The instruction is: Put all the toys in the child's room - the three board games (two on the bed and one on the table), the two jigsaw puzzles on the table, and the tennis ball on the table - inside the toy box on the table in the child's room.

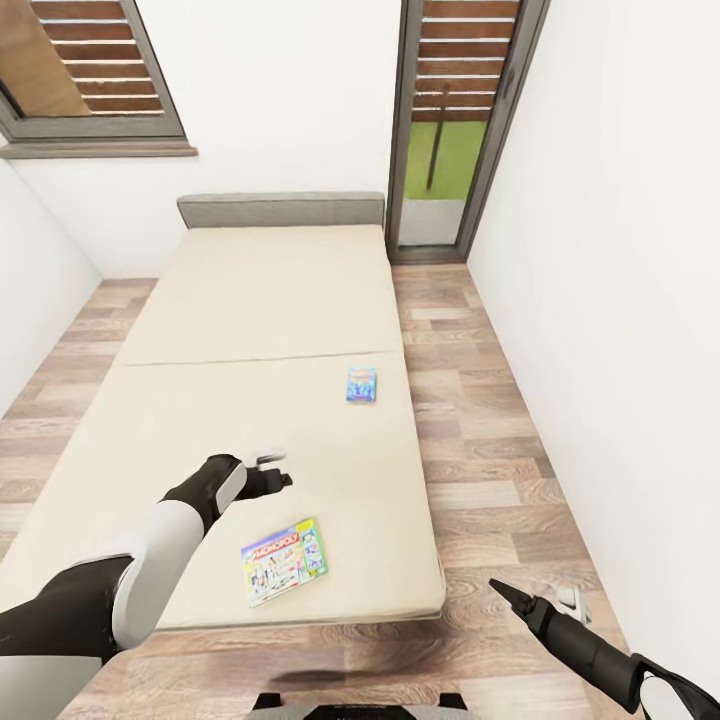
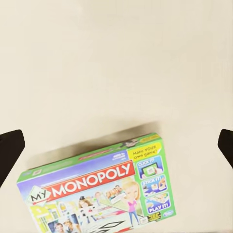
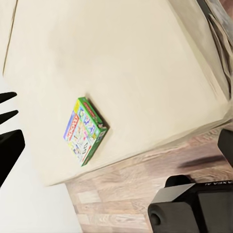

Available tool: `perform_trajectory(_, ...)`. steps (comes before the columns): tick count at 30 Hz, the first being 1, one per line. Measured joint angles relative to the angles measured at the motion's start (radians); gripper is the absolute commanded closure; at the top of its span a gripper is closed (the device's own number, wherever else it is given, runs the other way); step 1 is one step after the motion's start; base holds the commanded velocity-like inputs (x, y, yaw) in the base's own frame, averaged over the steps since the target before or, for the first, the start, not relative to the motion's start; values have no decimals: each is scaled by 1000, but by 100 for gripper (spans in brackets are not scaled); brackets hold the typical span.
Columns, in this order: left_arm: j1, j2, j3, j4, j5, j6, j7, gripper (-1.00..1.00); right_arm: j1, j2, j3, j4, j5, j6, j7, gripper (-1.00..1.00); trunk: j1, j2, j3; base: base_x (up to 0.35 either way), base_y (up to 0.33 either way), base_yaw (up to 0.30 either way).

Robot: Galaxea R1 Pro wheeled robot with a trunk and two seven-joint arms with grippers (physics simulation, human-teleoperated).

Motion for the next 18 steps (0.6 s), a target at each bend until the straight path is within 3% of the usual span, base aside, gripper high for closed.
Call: perform_trajectory(18, 0, 1, 0, 0, 0, -5, 0, -100, -1, 0, -1, 11, 0, 0, -1, -100, 0, 0, -29, 0, 0, 0)
